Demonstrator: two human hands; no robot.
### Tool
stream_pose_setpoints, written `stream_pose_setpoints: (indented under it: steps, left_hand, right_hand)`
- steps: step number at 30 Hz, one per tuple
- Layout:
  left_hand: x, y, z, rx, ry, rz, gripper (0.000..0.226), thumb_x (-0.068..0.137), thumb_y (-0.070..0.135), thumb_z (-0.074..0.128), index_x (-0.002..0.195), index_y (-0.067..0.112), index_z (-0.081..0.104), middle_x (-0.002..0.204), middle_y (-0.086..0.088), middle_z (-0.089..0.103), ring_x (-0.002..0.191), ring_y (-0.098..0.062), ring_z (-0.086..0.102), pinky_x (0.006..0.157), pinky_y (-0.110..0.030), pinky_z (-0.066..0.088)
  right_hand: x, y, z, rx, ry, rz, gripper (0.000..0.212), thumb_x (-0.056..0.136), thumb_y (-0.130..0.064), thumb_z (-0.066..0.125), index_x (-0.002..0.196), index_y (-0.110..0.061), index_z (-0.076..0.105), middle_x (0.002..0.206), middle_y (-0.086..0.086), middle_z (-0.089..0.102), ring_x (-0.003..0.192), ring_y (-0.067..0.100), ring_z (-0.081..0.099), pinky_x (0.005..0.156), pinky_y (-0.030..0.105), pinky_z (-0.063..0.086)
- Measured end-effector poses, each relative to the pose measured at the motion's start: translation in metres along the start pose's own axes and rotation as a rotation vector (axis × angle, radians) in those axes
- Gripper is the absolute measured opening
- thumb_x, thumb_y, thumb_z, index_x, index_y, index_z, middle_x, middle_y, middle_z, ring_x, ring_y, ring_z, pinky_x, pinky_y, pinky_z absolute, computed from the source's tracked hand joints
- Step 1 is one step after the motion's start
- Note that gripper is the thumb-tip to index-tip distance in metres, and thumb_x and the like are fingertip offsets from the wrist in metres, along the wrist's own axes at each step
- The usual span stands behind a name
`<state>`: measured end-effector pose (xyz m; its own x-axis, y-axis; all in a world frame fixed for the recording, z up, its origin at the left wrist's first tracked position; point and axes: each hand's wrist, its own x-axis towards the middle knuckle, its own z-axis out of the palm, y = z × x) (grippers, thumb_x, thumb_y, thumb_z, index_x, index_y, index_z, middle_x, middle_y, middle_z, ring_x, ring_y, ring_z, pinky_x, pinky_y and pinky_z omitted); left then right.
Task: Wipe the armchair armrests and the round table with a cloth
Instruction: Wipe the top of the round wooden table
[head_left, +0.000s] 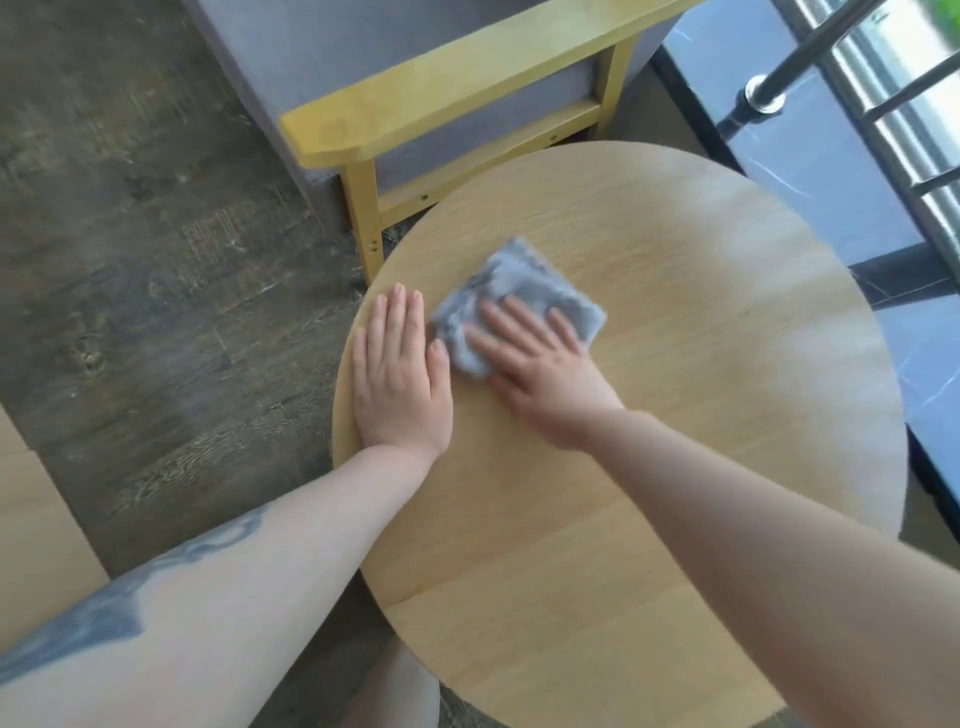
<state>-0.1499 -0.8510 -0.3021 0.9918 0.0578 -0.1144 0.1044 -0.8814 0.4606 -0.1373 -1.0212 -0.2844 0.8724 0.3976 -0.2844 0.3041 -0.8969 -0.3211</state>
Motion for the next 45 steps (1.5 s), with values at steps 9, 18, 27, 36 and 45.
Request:
stream_pose_setpoints:
  steps: [9, 18, 27, 36, 45]
  left_hand:
    - [0.022, 0.003, 0.008, 0.193, 0.041, -0.028, 0.058, 0.096, 0.024, 0.022, 0.152, 0.016, 0.015, 0.16, 0.001, 0.01, 0.148, -0.014, 0.002, 0.12, -0.038, 0.002]
    - [0.022, 0.006, 0.006, 0.218, 0.02, -0.043, 0.055, 0.099, 0.028, 0.015, 0.153, 0.018, 0.008, 0.161, 0.002, 0.005, 0.148, -0.013, 0.0, 0.12, -0.039, 0.002]
    - [0.028, 0.001, 0.004, 0.253, -0.023, -0.061, 0.055, 0.1, 0.029, 0.011, 0.153, 0.019, 0.002, 0.161, 0.004, -0.001, 0.147, -0.012, -0.006, 0.12, -0.041, 0.0]
    - [0.027, 0.003, 0.004, 0.24, 0.006, -0.048, 0.056, 0.098, 0.026, 0.019, 0.153, 0.018, 0.01, 0.161, 0.002, 0.006, 0.148, -0.014, 0.001, 0.119, -0.038, -0.002]
    - [0.026, 0.006, 0.006, 0.232, 0.044, -0.014, 0.056, 0.097, 0.025, 0.023, 0.151, 0.012, 0.018, 0.159, -0.005, 0.016, 0.147, -0.021, 0.011, 0.119, -0.042, 0.009]
  right_hand:
    - [0.024, -0.026, -0.005, 0.021, 0.037, 0.071, 0.056, 0.102, -0.035, 0.032, 0.151, -0.04, 0.007, 0.161, -0.013, -0.001, 0.147, 0.01, -0.011, 0.118, 0.039, -0.009]
    - [0.076, 0.018, -0.029, 0.096, 0.181, 0.59, 0.057, 0.101, -0.036, 0.025, 0.152, -0.038, 0.001, 0.161, -0.007, -0.008, 0.147, 0.014, -0.014, 0.118, 0.042, -0.011]
    - [0.092, 0.065, -0.052, 0.081, 0.135, 0.47, 0.056, 0.101, -0.039, 0.027, 0.152, -0.04, 0.004, 0.162, -0.008, -0.005, 0.147, 0.012, -0.011, 0.118, 0.042, -0.009]
    - [0.031, 0.004, -0.015, -0.039, 0.034, 0.022, 0.055, 0.1, -0.041, 0.026, 0.152, -0.038, 0.008, 0.161, -0.009, 0.002, 0.148, 0.013, -0.006, 0.118, 0.04, -0.005]
    - [-0.064, -0.043, 0.033, 0.046, 0.044, 0.085, 0.058, 0.097, -0.039, 0.032, 0.152, -0.032, 0.017, 0.161, -0.005, 0.01, 0.148, 0.015, -0.001, 0.117, 0.044, 0.001]
